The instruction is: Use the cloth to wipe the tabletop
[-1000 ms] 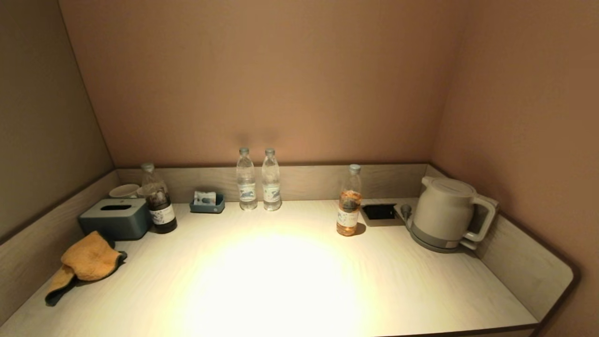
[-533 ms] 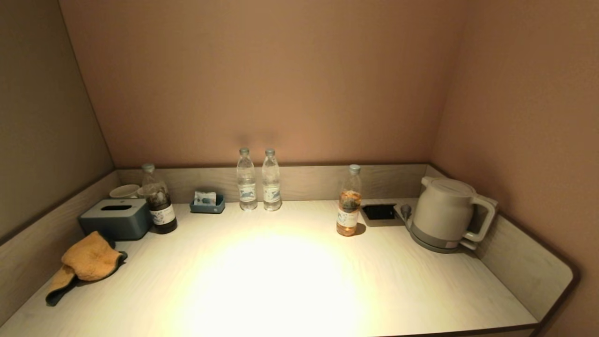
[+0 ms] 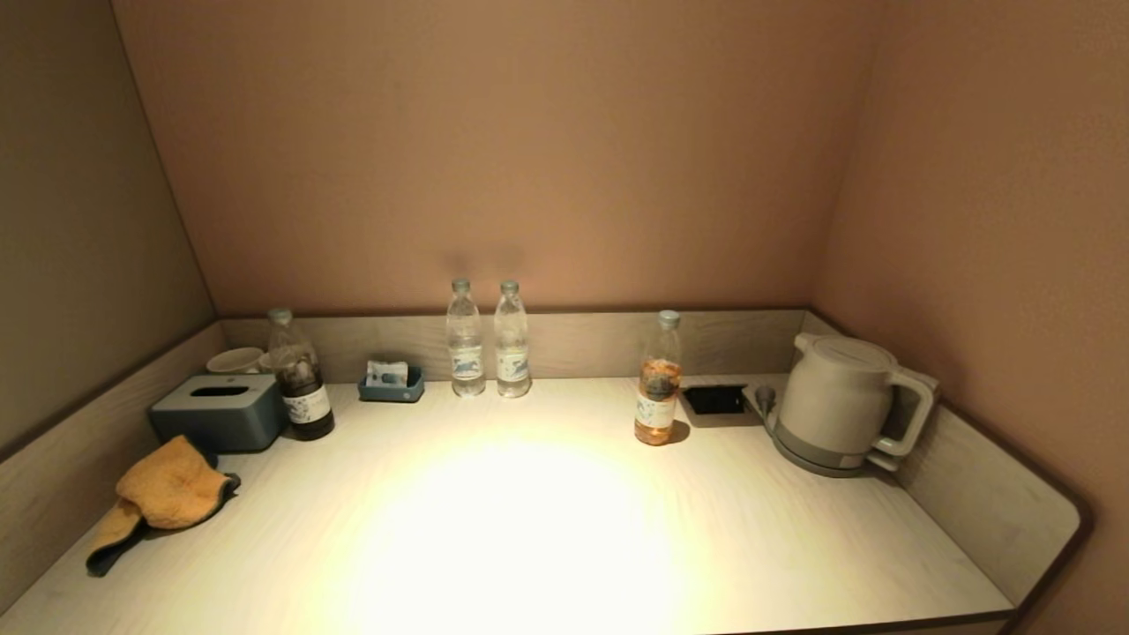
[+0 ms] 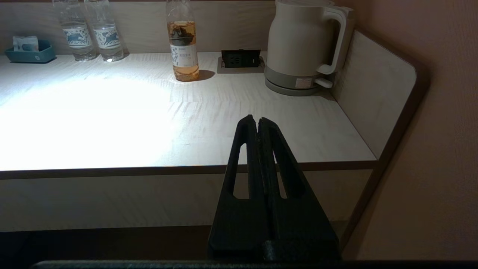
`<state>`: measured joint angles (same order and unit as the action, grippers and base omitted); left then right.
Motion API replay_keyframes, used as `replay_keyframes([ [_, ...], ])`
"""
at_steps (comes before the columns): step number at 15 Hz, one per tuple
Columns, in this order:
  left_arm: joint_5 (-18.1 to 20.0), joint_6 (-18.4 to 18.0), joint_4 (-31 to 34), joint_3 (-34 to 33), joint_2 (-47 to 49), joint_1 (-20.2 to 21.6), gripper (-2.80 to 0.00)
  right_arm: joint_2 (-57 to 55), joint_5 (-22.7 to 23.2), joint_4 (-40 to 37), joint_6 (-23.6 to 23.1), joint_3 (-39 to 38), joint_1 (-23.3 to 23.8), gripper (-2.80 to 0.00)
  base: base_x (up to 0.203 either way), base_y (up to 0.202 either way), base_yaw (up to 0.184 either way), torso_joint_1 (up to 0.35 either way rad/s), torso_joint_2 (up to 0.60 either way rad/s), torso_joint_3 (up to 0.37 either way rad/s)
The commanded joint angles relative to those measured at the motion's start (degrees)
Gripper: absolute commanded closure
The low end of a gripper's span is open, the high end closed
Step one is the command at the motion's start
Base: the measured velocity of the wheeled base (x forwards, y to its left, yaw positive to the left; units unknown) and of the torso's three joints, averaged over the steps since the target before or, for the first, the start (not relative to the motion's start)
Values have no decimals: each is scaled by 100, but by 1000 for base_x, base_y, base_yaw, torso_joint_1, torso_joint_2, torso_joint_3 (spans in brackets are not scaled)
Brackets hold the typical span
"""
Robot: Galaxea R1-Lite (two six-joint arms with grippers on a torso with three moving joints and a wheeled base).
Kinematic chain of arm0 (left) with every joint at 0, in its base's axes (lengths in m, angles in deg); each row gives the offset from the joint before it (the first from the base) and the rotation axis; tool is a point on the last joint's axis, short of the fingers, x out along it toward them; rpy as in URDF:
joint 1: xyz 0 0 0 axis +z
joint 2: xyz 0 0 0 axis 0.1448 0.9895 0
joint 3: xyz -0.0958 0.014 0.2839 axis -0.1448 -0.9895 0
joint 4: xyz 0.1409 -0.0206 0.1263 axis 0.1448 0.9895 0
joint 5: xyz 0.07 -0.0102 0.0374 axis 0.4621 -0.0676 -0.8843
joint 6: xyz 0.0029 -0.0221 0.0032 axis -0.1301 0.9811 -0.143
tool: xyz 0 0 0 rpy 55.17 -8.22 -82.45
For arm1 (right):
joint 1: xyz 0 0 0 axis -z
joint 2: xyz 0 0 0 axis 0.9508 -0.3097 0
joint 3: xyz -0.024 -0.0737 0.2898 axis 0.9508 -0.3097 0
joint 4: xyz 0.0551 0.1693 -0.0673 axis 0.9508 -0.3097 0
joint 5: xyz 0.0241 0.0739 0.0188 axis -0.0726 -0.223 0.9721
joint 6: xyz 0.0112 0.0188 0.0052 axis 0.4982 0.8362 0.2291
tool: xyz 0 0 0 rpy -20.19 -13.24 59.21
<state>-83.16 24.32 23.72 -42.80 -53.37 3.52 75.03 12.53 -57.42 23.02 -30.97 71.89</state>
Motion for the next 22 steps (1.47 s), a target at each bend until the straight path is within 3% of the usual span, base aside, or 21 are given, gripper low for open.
replay_keyframes([
  [1, -20, 1, 236, -46, -217, 45, 0, 0, 4, 6, -4, 0, -1, 0, 0, 0, 0, 0, 0, 0],
  [3, 427, 26, 532, -71, -398, 395, 0, 0, 4, 6, -4, 0, -1, 0, 0, 0, 0, 0, 0, 0],
  [5, 580, 24, 711, -157, -581, 419, 0, 0, 4, 6, -4, 0, -1, 0, 0, 0, 0, 0, 0, 0],
  [11, 677, -57, 721, -1286, -1451, 428, 0, 0, 4, 6, -4, 0, -1, 0, 0, 0, 0, 0, 0, 0],
  [16, 792, -16, 509, -1808, -1779, 428, 0, 0, 4, 6, -4, 0, -1, 0, 0, 0, 0, 0, 0, 0],
  [18, 832, -35, -320, -2341, -1779, 428, 0, 0, 4, 6, -4, 0, -1, 0, 0, 0, 0, 0, 0, 0],
  [20, 853, -51, -1797, -3106, -1779, 428, 0, 0, 4, 6, -4, 0, -1, 0, 0, 0, 0, 0, 0, 0],
  [22, 865, -67, -2452, -3447, -1779, 428, 0, 0, 4, 6, -4, 0, -1, 0, 0, 0, 0, 0, 0, 0],
])
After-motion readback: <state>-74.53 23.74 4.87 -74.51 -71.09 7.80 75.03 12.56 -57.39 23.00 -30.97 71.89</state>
